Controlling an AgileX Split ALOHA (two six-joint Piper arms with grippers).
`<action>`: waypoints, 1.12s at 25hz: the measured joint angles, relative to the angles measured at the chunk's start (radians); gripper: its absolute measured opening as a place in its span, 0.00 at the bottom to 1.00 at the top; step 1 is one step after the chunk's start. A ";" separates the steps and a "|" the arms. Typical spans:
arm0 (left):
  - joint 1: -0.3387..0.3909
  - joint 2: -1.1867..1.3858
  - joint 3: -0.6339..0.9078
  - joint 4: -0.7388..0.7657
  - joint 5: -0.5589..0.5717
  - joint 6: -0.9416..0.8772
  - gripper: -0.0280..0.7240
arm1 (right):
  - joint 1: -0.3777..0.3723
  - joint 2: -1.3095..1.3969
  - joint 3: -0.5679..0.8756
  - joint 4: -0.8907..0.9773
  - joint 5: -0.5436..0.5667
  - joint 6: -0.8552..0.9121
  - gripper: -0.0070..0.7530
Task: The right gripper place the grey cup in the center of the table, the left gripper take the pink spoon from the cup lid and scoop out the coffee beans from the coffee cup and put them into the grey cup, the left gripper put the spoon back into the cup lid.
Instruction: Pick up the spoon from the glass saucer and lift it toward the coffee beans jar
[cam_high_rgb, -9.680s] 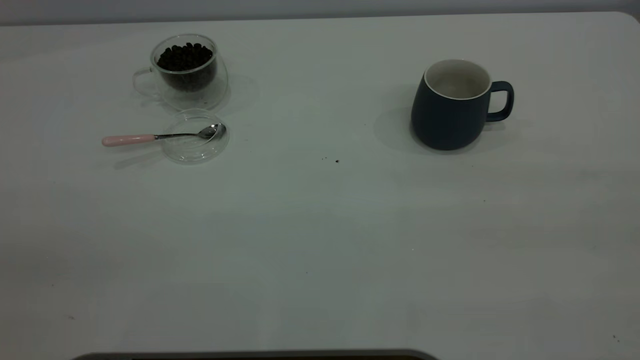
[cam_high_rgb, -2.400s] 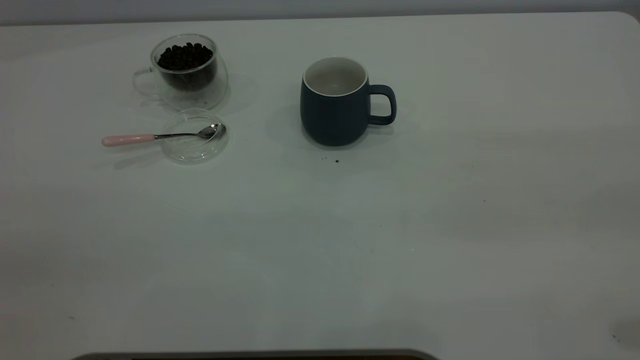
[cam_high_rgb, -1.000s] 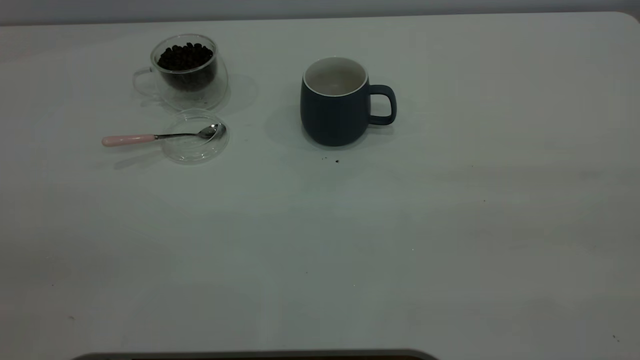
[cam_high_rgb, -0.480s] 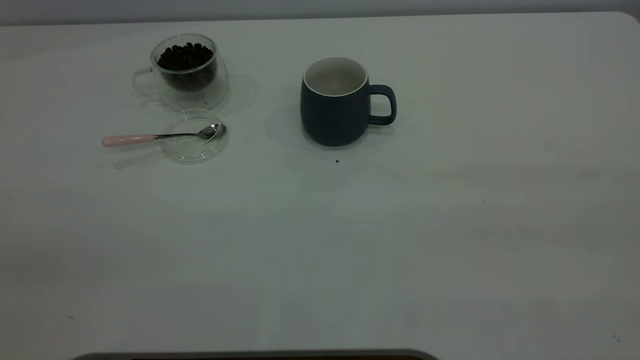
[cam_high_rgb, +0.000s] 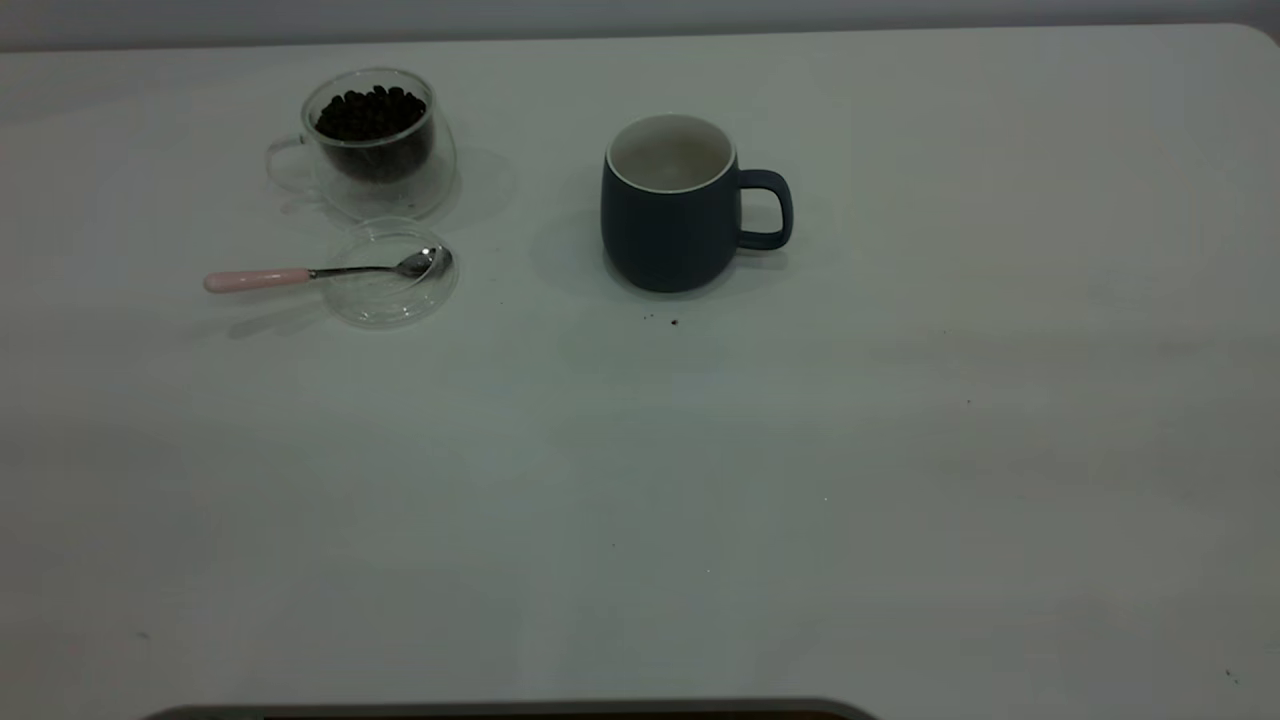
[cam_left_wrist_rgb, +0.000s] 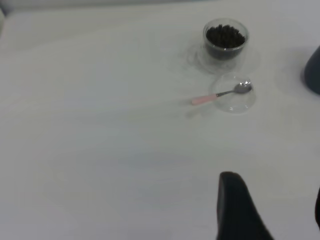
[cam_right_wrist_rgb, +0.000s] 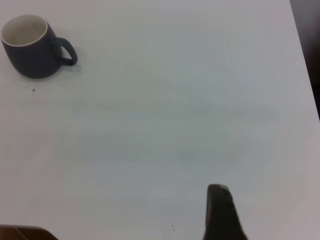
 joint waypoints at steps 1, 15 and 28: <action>0.000 0.061 0.000 0.004 -0.027 -0.040 0.59 | 0.000 -0.001 0.000 0.000 0.000 0.000 0.67; 0.000 1.027 -0.108 0.173 -0.432 -0.378 0.55 | 0.000 -0.004 0.000 0.000 0.001 0.000 0.67; 0.344 1.603 -0.404 0.002 -0.404 -0.110 0.55 | 0.000 -0.004 0.000 0.000 0.002 0.000 0.67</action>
